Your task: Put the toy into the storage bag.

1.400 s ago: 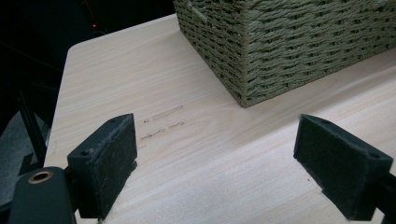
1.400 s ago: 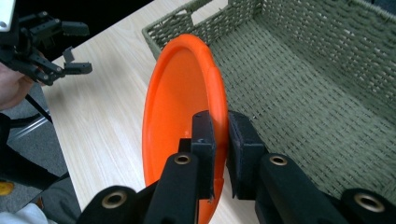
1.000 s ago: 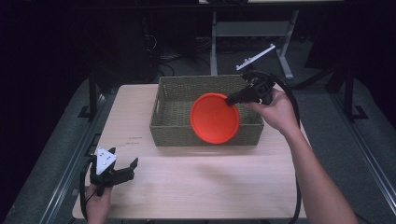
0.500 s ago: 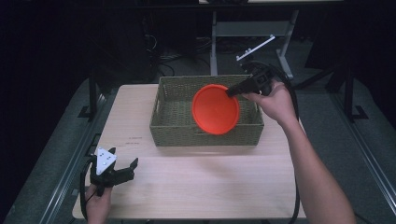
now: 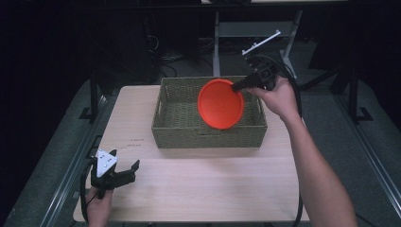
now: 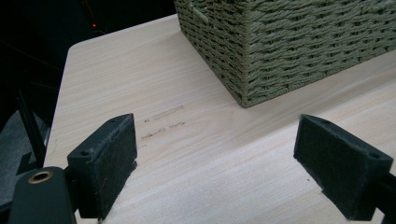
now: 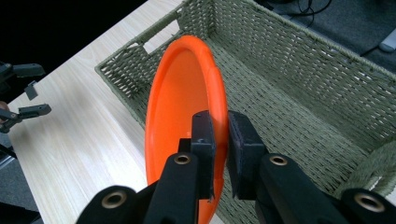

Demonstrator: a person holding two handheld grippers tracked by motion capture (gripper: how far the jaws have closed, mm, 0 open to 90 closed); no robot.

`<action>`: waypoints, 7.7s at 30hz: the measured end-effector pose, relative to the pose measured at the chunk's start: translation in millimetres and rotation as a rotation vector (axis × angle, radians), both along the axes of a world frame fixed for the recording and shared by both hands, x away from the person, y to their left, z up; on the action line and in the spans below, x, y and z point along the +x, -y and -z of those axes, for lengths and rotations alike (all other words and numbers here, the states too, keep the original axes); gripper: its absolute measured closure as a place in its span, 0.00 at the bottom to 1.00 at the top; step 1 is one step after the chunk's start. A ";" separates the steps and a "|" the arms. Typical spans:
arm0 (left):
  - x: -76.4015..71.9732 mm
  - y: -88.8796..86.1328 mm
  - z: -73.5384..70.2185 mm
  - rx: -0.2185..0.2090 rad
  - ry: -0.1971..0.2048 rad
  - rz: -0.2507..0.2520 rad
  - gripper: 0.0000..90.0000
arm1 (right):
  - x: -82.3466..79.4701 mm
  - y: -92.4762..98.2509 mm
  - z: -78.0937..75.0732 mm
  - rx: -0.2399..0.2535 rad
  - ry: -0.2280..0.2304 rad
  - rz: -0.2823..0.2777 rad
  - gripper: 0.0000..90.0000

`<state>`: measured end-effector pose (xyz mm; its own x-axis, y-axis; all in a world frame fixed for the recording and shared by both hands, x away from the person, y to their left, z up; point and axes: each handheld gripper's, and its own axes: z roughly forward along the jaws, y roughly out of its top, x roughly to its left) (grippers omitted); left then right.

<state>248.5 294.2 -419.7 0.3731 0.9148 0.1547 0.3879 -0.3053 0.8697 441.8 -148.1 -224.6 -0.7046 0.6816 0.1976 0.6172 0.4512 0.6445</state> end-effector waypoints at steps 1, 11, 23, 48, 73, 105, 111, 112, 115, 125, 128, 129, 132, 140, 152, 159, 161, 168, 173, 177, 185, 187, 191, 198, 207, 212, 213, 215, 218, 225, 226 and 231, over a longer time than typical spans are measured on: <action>0.0 0.1 0.0 0.002 0.000 0.001 0.14 | 0.3 -0.2 0.3 -0.003 -0.003 0.003 0.91; 0.4 0.5 0.3 0.001 -0.001 -0.001 0.14 | 7.3 2.4 3.6 -0.013 0.001 0.035 0.91; 0.3 -1.3 0.0 -0.005 -0.002 -0.005 0.14 | 25.5 8.1 11.9 -0.007 -0.016 0.086 0.91; -0.1 -0.6 0.2 -0.007 0.002 -0.002 0.14 | 50.9 11.4 43.3 0.035 -0.053 0.155 0.91; -0.1 -0.6 0.3 -0.004 -0.001 0.000 0.14 | 63.3 -8.7 98.7 -0.020 -0.120 0.154 0.90; -0.7 -1.0 -0.7 -0.002 -0.004 -0.003 0.14 | 68.4 -14.3 118.6 -0.142 -0.185 0.138 0.78; -0.9 -1.2 -1.0 -0.001 -0.003 -0.003 0.14 | 68.2 -14.6 120.3 -0.171 -0.183 0.149 0.76; -0.9 -1.2 -1.0 -0.001 -0.003 -0.003 0.14 | 68.2 -13.9 120.6 -0.173 -0.181 0.148 0.76; -0.9 -1.2 -1.0 -0.001 -0.003 -0.004 0.14 | 68.2 -12.3 121.0 -0.167 -0.181 0.155 0.74; -0.6 -0.6 -0.6 -0.002 0.002 -0.002 0.14 | 67.9 -6.0 122.6 -0.165 -0.192 0.165 0.69; -0.7 -0.7 -0.6 -0.002 0.000 -0.003 0.14 | 67.5 -5.6 122.7 -0.174 -0.186 0.171 0.70; -0.7 -0.8 -0.6 -0.003 0.000 -0.003 0.14 | 67.7 -5.1 122.8 -0.158 -0.194 0.164 0.69; -0.6 -0.7 -0.6 -0.004 0.001 -0.003 0.14 | 67.3 -7.2 123.0 -0.152 -0.197 0.155 0.68; -0.5 -0.6 -0.8 -0.001 0.000 -0.004 0.14 | 66.2 -14.1 127.9 -0.135 -0.213 0.122 0.64; 0.4 0.2 -0.9 0.003 -0.006 -0.006 0.14 | 65.3 -15.8 126.9 -0.091 -0.219 0.102 0.59; 1.1 -0.6 -0.1 -0.003 -0.004 -0.011 0.14 | 66.1 -13.6 127.3 -0.081 -0.225 0.105 0.54; 1.3 -1.1 -0.1 -0.002 -0.005 -0.011 0.14 | 65.2 -12.4 127.1 -0.060 -0.229 0.094 0.54; 1.7 0.9 -0.3 -0.001 -0.007 0.001 0.14 | 61.8 -15.1 126.9 -0.058 -0.232 0.085 0.48; 0.5 0.2 -0.5 -0.004 -0.006 -0.005 0.14 | 59.0 -16.4 124.3 -0.054 -0.225 0.079 0.46; 0.9 -0.1 0.5 -0.003 -0.004 -0.003 0.14 | 57.6 -15.5 121.5 -0.045 -0.220 0.074 0.45; 0.7 0.1 0.0 -0.003 -0.005 -0.004 0.14 | 51.1 -8.7 114.9 -0.020 -0.199 0.076 0.43; 0.3 0.3 -0.3 0.000 -0.006 -0.004 0.14 | 48.2 -4.5 111.5 0.007 -0.198 0.077 0.42; 0.5 0.5 -0.2 0.001 -0.006 -0.002 0.14 | 45.0 -1.1 108.3 0.015 -0.194 0.082 0.41; 0.1 0.5 -0.4 -0.002 -0.003 -0.004 0.14 | 36.8 3.5 105.6 0.047 -0.184 0.066 0.40; 0.0 1.4 -0.3 -0.005 0.000 -0.002 0.14 | 24.2 10.0 99.3 0.077 -0.177 0.049 0.38; -0.2 1.8 -0.2 -0.006 0.001 -0.001 0.14 | 15.7 14.2 98.6 0.095 -0.171 0.043 0.36; -0.2 1.7 -0.2 -0.005 0.001 -0.001 0.14 | 14.1 14.9 98.6 0.096 -0.170 0.043 0.35; -0.1 1.3 -0.2 -0.004 0.000 -0.002 0.14 | 7.4 18.5 98.6 0.103 -0.163 0.036 0.34; -0.1 1.3 -0.1 -0.005 0.000 -0.004 0.14 | 2.7 21.7 97.9 0.114 -0.165 0.032 0.34; -0.6 1.9 -0.5 0.003 -0.005 -0.002 0.14 | -16.6 32.8 93.3 0.121 -0.137 0.014 0.33; -0.7 1.9 -0.6 0.003 -0.004 -0.003 0.14 | -19.1 33.7 92.5 0.123 -0.131 0.014 0.32; -0.7 1.8 -0.2 -0.003 0.002 -0.004 0.14 | -31.7 38.6 91.5 0.117 -0.114 0.008 0.32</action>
<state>247.8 292.4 -419.5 0.3688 0.9168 0.1530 0.3877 -0.3013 0.8711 410.2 -186.7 -316.0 -0.6679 0.6544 0.3545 0.6926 0.3720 0.6180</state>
